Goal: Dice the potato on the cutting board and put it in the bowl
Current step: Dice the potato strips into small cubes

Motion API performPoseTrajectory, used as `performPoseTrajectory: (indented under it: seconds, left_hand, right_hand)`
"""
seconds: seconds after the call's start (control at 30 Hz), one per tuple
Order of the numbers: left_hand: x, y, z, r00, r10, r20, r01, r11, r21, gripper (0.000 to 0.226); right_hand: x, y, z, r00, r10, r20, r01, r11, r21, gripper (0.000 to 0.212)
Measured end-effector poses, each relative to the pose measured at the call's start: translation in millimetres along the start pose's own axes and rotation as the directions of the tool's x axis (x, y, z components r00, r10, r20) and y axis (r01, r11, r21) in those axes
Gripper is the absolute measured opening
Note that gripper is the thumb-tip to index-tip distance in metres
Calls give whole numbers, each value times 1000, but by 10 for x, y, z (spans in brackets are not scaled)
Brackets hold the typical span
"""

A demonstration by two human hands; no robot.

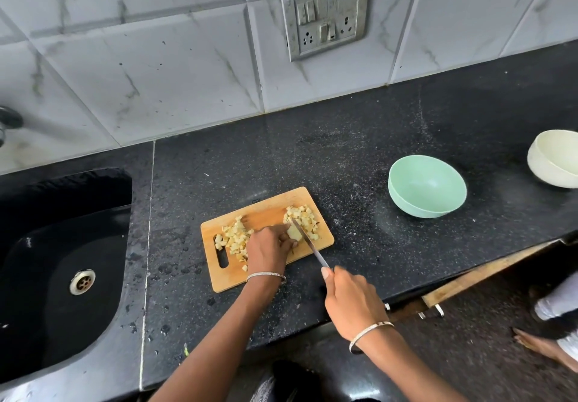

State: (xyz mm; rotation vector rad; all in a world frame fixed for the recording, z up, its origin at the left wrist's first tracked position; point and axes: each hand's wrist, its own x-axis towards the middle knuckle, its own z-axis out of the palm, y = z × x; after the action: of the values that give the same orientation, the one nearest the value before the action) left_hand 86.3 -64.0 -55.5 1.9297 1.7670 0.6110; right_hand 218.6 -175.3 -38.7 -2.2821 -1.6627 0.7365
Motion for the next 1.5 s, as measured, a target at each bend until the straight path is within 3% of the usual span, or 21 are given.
performPoseTrajectory:
  seconds: [0.17, 1.0, 1.33, 1.5]
  left_hand:
    - [-40, -34, -13, 999, -32, -5, 31, 998, -60, 44]
    - [48, -102, 65, 1000, 8, -16, -7, 999, 33, 19]
    - [44, -114, 66, 999, -20, -26, 20, 1000, 10, 32]
    - [61, -91, 11, 999, 38, -36, -31, 984, 175, 27]
  right_hand:
    - [12, -71, 75, 1000, -27, 16, 27, 999, 27, 35]
    - [195, -238, 266, 1000, 17, 7, -16, 993, -116, 40]
    - [84, 42, 36, 992, 66, 110, -67, 998, 7, 44]
    - [69, -67, -11, 996, 40, 79, -42, 999, 26, 43]
